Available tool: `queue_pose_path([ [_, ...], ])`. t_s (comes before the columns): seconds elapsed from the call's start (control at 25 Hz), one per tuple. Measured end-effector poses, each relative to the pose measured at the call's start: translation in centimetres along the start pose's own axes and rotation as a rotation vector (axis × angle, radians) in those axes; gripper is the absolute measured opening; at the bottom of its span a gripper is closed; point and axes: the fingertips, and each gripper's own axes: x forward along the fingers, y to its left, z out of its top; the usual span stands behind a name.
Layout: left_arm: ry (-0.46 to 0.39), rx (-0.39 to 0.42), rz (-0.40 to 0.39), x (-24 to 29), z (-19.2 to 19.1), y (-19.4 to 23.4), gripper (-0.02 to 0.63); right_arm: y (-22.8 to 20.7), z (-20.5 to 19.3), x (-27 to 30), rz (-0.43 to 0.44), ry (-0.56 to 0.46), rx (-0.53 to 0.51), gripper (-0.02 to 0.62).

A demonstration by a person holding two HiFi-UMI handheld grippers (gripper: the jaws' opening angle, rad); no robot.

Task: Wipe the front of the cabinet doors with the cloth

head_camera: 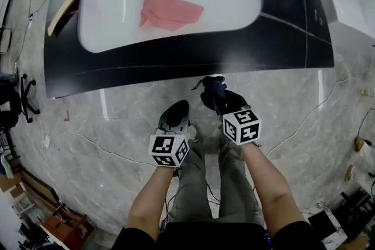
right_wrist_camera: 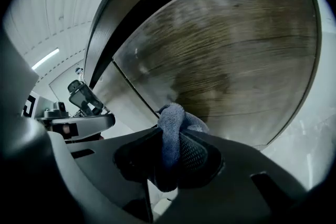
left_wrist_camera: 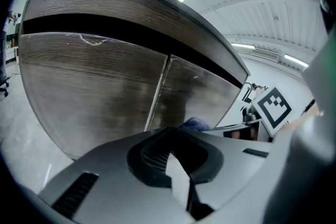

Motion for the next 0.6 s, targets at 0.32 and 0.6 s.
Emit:
queue_pose_path([
  [0.32, -0.001, -0.012, 0.023, -1.4, 0.1, 4.2, 0.008, 3.5, 0.3, 5.0, 0.029, 0.036, -0.004, 0.089],
  [0.6, -0.006, -0.022, 0.024, -0.7, 0.3, 4.6, 0.008, 2.6, 1.2, 6.1, 0.009, 0.044, -0.008, 0.089],
])
